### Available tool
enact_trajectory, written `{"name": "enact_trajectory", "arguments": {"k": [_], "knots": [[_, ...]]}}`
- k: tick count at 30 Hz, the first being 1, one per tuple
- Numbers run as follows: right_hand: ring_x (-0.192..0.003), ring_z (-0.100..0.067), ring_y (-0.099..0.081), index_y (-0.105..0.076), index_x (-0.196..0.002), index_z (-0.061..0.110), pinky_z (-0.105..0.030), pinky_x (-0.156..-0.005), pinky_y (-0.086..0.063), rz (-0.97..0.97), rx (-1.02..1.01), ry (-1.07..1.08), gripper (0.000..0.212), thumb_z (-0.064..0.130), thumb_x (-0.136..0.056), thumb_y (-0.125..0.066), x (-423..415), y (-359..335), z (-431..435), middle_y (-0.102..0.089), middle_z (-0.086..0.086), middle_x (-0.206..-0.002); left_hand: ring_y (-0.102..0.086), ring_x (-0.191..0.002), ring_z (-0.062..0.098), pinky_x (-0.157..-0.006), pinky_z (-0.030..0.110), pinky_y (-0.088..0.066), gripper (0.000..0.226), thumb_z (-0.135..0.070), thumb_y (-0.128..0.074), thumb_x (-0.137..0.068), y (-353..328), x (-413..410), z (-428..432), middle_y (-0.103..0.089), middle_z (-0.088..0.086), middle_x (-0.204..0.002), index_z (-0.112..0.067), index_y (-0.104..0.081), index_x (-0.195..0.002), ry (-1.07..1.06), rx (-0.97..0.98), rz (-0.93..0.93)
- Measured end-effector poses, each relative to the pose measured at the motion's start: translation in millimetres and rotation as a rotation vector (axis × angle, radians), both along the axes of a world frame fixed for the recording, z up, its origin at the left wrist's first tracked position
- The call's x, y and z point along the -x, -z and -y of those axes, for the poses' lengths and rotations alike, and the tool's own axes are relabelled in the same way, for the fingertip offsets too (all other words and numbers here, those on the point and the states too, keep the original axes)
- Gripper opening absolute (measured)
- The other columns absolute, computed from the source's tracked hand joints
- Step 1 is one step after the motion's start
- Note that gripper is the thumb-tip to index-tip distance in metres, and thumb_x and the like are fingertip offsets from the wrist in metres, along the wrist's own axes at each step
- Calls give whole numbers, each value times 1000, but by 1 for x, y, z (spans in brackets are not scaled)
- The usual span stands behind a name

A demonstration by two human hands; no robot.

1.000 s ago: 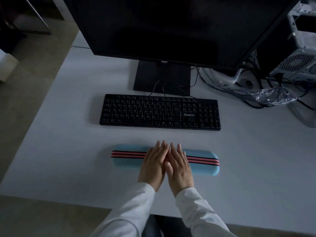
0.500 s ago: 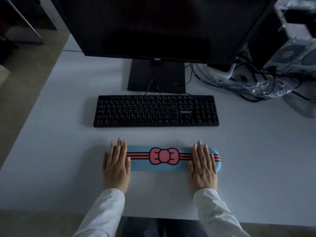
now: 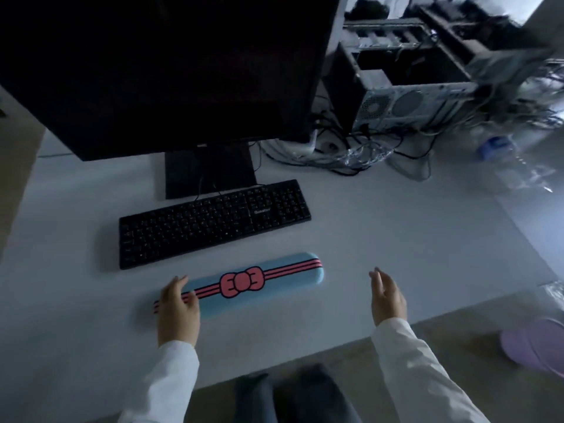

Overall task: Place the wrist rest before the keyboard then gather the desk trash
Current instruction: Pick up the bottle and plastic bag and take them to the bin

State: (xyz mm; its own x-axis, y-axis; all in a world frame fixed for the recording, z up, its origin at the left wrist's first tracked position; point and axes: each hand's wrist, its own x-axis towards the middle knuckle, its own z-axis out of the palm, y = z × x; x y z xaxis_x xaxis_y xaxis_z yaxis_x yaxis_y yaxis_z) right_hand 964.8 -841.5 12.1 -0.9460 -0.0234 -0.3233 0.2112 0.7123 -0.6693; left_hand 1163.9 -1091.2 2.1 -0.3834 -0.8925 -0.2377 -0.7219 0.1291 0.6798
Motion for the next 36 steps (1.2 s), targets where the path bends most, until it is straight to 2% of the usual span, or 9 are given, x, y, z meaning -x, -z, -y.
{"name": "enact_trajectory", "arguments": {"k": [5,10,12,15,18,24,27,31,36], "knots": [[-121,-28,-54,-56,-123,4,-29,-98,-35,12,107,121,38,21,-89,-52,24,-18,-49,-60,-15,-128,-52,-121,37,-104,46,-41,30,1,-48,-86,-3,72,-75,-55,24,-128,2,-58,-114,190,-125,-110],[-96,-21,-58,-58,-119,2,-30,-84,-45,13,265,202,36,15,-86,-58,57,-28,-115,-64,-21,-121,-57,-114,32,-92,28,-39,28,-2,-47,-87,-16,151,-163,-59,17,-125,-1,-59,-112,326,-265,-155],[-94,-21,-59,-58,-118,1,-32,-85,-48,23,316,237,35,13,-86,-58,69,-31,-143,-65,-20,-119,-56,-116,33,-94,28,-38,28,-3,-47,-88,-17,179,-197,-59,17,-126,-1,-58,-113,379,-323,-151],[-98,-22,-62,-60,-116,3,-22,-84,-46,39,330,280,34,15,-84,-60,83,-32,-187,-66,-18,-115,-56,-116,33,-98,32,-39,28,-3,-48,-87,-17,217,-248,-59,19,-127,-1,-59,-113,450,-380,-133],[-91,-16,-59,-61,-114,3,-2,-64,-44,50,342,325,32,15,-84,-61,93,-29,-228,-67,-16,-112,-57,-116,30,-98,30,-39,28,-5,-48,-88,-24,247,-292,-61,17,-125,0,-58,-113,508,-407,-138],[-88,-16,-57,-61,-112,3,4,-55,-41,37,363,442,30,14,-84,-60,118,-38,-285,-62,-6,-96,-59,-111,31,-98,41,-44,28,-8,-44,-90,-30,304,-352,-62,18,-118,1,-56,-114,555,-520,-155],[-89,-16,-56,-59,-114,1,5,-55,-40,26,369,484,32,13,-85,-59,136,-39,-304,-60,-5,-96,-57,-94,24,-94,39,-45,28,-8,-43,-91,-31,334,-372,-58,10,-105,2,-55,-115,580,-564,-173],[-90,-16,-55,-58,-115,-1,5,-56,-41,28,370,521,32,12,-85,-58,169,-42,-323,-61,-7,-99,-55,-90,24,-91,38,-45,26,-8,-43,-91,-30,379,-391,-59,3,-89,-1,-55,-112,576,-608,-176],[-92,-15,-56,-56,-119,3,1,-58,-43,27,363,510,37,16,-85,-60,235,-43,-335,-64,-15,-118,-55,-88,24,-91,36,-45,28,-8,-42,-91,-32,448,-403,-56,8,-101,2,-55,-114,548,-618,-217]]}}
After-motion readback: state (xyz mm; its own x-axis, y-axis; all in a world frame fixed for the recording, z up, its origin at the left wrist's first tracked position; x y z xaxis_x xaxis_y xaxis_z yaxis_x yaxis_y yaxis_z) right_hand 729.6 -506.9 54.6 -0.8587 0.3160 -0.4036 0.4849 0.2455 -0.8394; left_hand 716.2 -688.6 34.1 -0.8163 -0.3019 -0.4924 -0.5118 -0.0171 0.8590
